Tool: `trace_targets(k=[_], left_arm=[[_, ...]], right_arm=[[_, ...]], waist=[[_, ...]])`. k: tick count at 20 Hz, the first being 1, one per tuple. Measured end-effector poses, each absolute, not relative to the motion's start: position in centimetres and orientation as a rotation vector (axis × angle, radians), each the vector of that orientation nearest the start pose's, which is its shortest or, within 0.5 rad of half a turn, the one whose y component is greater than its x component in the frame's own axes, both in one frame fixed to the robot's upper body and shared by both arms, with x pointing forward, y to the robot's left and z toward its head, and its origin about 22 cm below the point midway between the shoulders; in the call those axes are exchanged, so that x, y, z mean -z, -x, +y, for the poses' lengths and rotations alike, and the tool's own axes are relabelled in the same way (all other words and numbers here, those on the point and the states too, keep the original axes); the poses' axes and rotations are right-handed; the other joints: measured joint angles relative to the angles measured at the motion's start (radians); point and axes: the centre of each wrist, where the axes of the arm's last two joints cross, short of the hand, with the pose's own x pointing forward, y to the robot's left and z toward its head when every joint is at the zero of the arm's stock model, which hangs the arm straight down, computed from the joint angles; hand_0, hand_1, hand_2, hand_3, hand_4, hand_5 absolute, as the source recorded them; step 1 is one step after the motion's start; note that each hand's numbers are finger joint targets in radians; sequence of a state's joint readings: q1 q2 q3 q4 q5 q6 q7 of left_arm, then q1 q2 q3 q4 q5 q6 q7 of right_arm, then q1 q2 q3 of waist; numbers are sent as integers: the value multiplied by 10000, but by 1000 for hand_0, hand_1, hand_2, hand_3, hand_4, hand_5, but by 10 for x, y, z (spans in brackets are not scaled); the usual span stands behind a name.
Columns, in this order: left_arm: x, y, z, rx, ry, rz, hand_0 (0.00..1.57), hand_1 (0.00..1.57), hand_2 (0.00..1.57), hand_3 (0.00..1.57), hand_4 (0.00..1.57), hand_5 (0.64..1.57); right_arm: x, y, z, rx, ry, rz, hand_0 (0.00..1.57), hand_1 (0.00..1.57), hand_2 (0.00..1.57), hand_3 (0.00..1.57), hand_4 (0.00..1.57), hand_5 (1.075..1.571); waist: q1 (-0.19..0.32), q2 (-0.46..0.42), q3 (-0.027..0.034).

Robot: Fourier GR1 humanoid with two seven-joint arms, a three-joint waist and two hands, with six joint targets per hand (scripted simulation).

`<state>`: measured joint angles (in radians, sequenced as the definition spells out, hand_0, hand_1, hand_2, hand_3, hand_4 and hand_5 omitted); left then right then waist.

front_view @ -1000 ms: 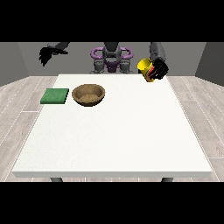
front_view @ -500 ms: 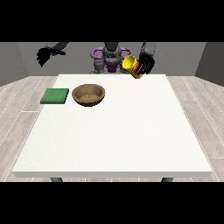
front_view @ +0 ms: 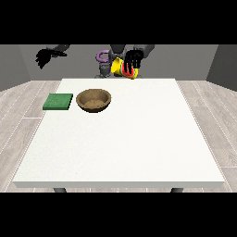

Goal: Pick the cup and pour the ball into the bowl, then pick the bowl and place it on the pad

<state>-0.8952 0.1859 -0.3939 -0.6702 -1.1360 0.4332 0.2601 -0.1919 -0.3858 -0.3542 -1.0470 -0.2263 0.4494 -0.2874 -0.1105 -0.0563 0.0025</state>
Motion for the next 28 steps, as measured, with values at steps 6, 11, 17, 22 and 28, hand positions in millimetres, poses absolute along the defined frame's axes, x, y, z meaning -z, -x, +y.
trace_targets(k=[6, 11, 17, 22, 28], left_arm=[[-54, -407, 89, 15650, -15023, -14641, 1536, 1536, 1571, 1571, 1571, 1124], [-38, -396, 68, 18843, -16851, -13291, 1479, 1479, 1571, 1571, 1474, 1234], [-42, -392, 50, 21022, -18211, -12139, 1446, 1446, 1571, 1571, 1529, 1129], [-47, -392, 49, 21476, -18075, -12124, 1480, 1480, 1571, 1571, 1495, 1222], [-65, -397, 68, 14714, -14430, -14937, 1175, 1175, 1443, 1274, 1465, 1170]], right_arm=[[9, -271, -412, -295, -707, -16506, 0, 0, 0, 0, 0, 1570], [14, -272, -408, -234, -811, -16354, 0, 0, 0, 0, 0, 1571], [17, -270, -409, -169, -682, -16363, 0, 0, 0, 0, 0, 1570], [16, -274, -406, -7, -690, -15837, 0, 0, 0, 0, 0, 1567], [18, -266, -417, 673, -266, -15716, 0, 0, 0, 0, 104, 1565]], waist=[[-261, 151, -4], [-310, -13, -6], [-146, -70, -13], [114, -208, -23], [932, -110, -103]])
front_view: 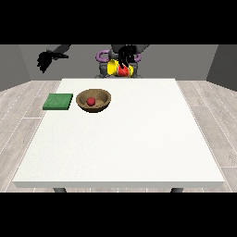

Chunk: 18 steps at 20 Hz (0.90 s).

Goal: Pick the cup and pour the ball into the bowl, then pick the bowl and place it on the pad

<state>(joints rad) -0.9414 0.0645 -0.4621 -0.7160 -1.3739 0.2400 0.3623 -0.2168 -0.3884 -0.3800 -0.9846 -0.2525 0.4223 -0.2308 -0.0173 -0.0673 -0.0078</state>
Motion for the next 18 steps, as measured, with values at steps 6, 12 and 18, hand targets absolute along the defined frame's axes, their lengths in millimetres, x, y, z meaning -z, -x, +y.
trace_targets(k=[6, 12, 18], left_arm=[[-59, -389, 95, 8043, -10009, -16154, 0, 0, 0, 0, 0, 1541], [-54, -370, 119, 3915, -5697, -17166, 0, 0, 0, 0, 0, 1564], [-37, -348, 137, 2845, -2434, -18250, 0, 0, 0, 0, 0, 1563]], right_arm=[[16, -276, -402, 963, -283, -16001, 0, 0, 0, 0, 331, 1568], [8, -302, -366, 1035, -386, -16637, 0, 0, 0, 0, 201, 1571], [13, -317, -330, 1899, 65, -16771, 0, 0, 0, 0, 313, 1569]], waist=[[359, 755, -111], [502, 1789, -87], [1255, 2304, 21]])
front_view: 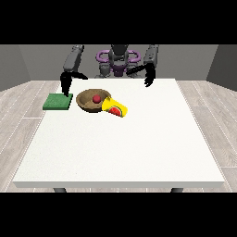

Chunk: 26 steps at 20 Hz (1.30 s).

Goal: Pick the cup and pour the ball into the bowl, then pick the bowl and place it on the pad

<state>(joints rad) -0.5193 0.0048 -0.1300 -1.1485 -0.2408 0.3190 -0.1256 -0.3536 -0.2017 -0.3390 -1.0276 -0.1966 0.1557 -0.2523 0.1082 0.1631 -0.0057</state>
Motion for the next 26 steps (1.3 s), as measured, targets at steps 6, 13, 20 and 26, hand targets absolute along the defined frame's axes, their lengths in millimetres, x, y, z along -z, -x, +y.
trace_targets(k=[6, 13, 20, 26], left_arm=[[-32, -340, 163, 2698, -1243, -18765, 0, 0, 0, 0, 0, 1565], [-38, -336, 191, 2626, -1059, -18905, 0, 0, 0, 0, 0, 1565], [-58, -335, 202, 2784, -1036, -19440, 0, 0, 0, 0, 0, 1565], [-71, -333, 201, 2811, -850, -19893, 0, 0, 0, 0, 339, 1570]], right_arm=[[23, -330, -320, 2590, 372, -16690, 0, 0, 0, 0, 257, 1567], [37, -341, -314, 2700, 532, -16418, 0, 0, 0, 0, 201, 1562], [51, -344, -310, 2892, 456, -16686, 0, 0, 0, 0, 64, 1562], [56, -342, -319, 3587, 1179, -16477, 1571, 1571, 1571, 479, 785, 1491]], waist=[[388, 198, 44], [428, 200, 59], [574, 717, 65], [745, 925, -128]])
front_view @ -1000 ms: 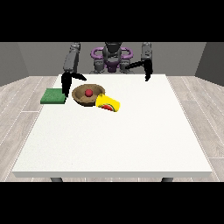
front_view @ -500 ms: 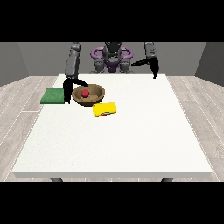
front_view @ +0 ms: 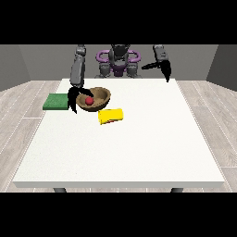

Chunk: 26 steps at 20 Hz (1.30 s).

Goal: Pick the cup and pour the ball into the bowl, then pick the bowl and place it on the pad

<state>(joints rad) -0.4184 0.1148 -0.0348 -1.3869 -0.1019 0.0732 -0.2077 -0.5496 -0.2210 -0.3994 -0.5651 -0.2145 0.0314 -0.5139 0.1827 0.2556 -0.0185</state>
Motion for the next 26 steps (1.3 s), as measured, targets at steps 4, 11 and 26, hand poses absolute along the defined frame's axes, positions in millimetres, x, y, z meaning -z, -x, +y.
trace_targets(k=[4, 11, 26], left_arm=[[-82, -334, 196, 3185, -480, -20199, 0, 0, 0, 0, 597, 1544], [-70, -336, 195, 3248, -203, -19610, 0, 0, 0, 0, 955, 1423], [11, -312, 272, 1260, -1470, -16728, 0, 0, 0, 0, 1017, 1424]], right_arm=[[62, -329, -334, 2884, 3382, -16227, 1571, 1571, 1571, 1514, 936, 1549], [55, -330, -343, 1272, 6287, -14324, 1571, 1571, 1571, 1047, 862, 1567], [-15, -377, -325, -78, 5760, -10855, 1571, 1571, 1571, 771, 794, 1570]], waist=[[527, 59, -177], [867, -497, -123], [-1358, -3118, 169]])
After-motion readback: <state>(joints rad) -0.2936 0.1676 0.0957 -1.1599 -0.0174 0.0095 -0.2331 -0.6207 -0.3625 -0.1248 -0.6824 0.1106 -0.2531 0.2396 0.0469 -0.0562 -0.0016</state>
